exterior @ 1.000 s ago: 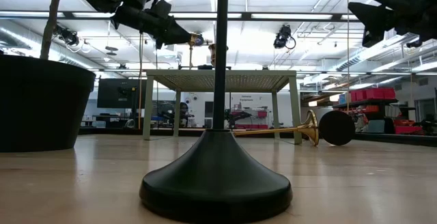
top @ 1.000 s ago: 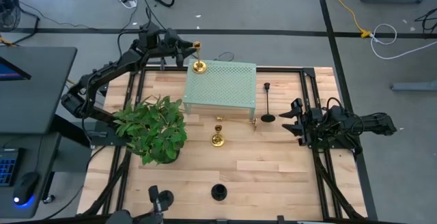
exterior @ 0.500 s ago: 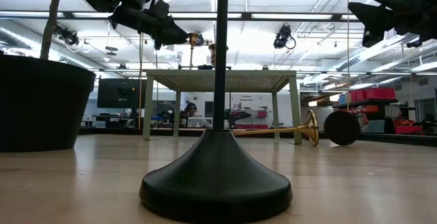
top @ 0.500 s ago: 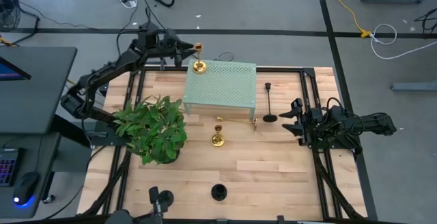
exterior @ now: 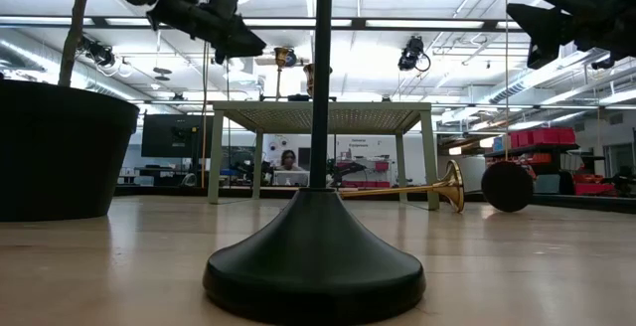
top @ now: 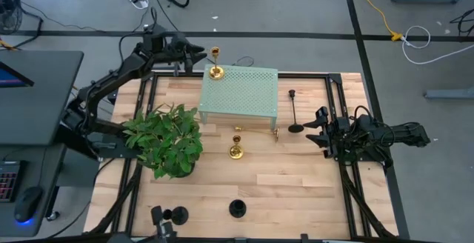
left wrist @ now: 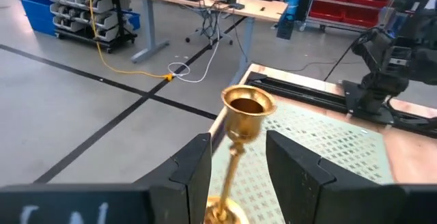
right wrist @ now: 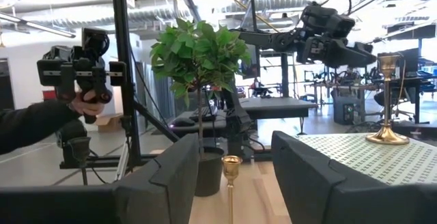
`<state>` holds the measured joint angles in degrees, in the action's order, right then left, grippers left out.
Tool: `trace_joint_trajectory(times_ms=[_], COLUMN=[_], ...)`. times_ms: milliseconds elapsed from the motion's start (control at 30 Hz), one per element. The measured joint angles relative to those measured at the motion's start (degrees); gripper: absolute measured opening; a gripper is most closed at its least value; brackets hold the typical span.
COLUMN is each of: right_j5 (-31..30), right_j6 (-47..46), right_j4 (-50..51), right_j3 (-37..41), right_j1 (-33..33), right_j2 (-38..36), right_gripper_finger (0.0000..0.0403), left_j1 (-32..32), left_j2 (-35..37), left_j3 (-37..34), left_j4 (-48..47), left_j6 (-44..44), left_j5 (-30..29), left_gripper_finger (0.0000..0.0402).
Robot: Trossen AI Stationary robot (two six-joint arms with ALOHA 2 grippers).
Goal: Pick & Place candle stick holders
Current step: Put the left black candle holder on the shelf
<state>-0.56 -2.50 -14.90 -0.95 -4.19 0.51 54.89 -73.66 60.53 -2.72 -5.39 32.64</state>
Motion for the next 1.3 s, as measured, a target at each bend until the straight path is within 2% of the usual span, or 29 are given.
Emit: trace_joint_trajectory(times_ms=[300,533,667,933,1300], right_j5=[0.0,0.0,0.0,0.0,0.0], right_j6=[-1.6,-4.4,-5.2,-6.1,-8.0], right_j4=[0.0,1.0,1.4,2.7,2.7], right_j3=[0.0,0.0,0.0,0.0,0.0], right_j1=[0.0,0.0,0.0,0.0,0.0], right_j2=[0.0,0.0,0.0,0.0,0.0], right_gripper_finger=[0.0185,0.0185,0.0185,0.0185,0.0185], left_j1=[-0.8,-3.8,-6.8,-14.2,-25.4], left_j2=[4.3,8.8,12.5,23.3,43.3], left_j3=[0.0,0.0,0.0,0.0,0.0], left_j4=[-15.2,-27.9,-35.0,-47.5,-54.8], left_j6=[-2.0,-6.3,-8.3,-6.6,5.9], left_j5=[-0.5,-0.8,-4.6,-5.9,-5.6], left_gripper_finger=[0.0142,0.0142,0.0136,0.0107,0.0092])
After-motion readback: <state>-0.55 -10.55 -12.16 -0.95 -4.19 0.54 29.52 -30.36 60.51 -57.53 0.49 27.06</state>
